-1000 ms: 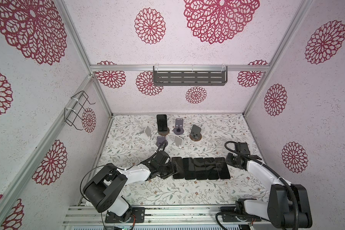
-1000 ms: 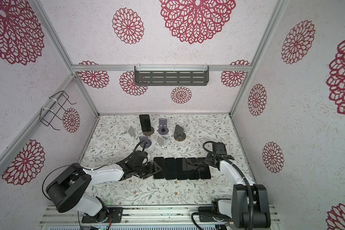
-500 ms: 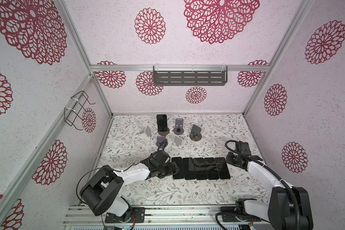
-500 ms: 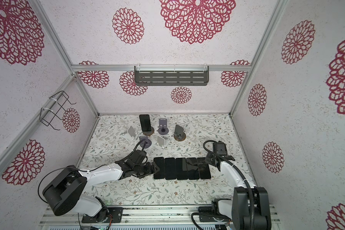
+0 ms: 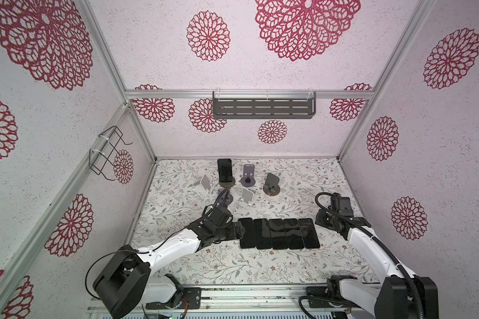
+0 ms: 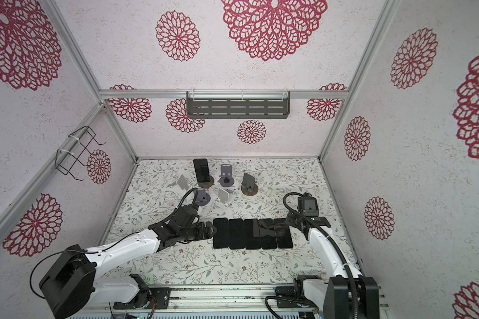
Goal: Remove the phone from the phone stand
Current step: 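Move the left gripper toward the remaining standing black phone while the right rests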
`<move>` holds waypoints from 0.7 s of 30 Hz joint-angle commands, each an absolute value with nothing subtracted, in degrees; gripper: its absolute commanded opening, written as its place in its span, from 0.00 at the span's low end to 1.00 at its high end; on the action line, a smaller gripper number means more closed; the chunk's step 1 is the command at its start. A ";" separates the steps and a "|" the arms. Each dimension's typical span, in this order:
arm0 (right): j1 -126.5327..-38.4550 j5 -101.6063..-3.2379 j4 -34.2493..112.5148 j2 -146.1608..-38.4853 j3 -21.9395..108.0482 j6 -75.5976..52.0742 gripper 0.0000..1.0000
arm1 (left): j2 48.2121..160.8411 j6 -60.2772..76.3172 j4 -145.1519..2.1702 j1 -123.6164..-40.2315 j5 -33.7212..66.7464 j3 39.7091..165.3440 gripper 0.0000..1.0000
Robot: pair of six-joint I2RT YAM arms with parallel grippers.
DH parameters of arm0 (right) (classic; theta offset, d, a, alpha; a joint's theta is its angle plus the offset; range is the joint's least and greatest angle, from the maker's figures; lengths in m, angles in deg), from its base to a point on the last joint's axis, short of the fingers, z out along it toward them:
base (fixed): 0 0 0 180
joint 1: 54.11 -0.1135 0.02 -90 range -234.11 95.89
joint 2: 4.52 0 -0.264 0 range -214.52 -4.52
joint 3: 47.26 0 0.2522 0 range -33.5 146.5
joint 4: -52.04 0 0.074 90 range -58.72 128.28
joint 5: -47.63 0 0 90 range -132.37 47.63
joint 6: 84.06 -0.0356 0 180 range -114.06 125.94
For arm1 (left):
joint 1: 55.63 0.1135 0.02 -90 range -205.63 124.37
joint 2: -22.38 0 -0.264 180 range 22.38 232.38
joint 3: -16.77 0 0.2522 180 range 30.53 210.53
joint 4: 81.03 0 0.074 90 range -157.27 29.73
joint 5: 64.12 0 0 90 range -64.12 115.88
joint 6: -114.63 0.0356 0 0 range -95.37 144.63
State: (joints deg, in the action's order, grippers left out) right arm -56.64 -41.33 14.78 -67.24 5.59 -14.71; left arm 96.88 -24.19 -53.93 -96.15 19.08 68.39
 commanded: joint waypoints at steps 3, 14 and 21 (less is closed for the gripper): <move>-57.08 -43.24 12.80 -63.59 9.12 -12.88 0.12 | 90.92 -20.17 -51.77 -96.55 22.89 69.02 0.83; -57.40 -44.80 11.50 -62.49 11.53 -13.75 0.46 | 83.43 -12.18 -31.72 -86.70 37.64 82.90 0.84; -57.45 -44.96 11.05 -62.26 12.23 -14.42 0.76 | 90.37 -4.87 -40.46 -80.14 38.96 90.82 0.97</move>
State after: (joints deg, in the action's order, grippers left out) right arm -57.18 -44.78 11.69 -63.39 10.75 -13.88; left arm 86.79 -9.66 -38.41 -80.67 36.17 87.65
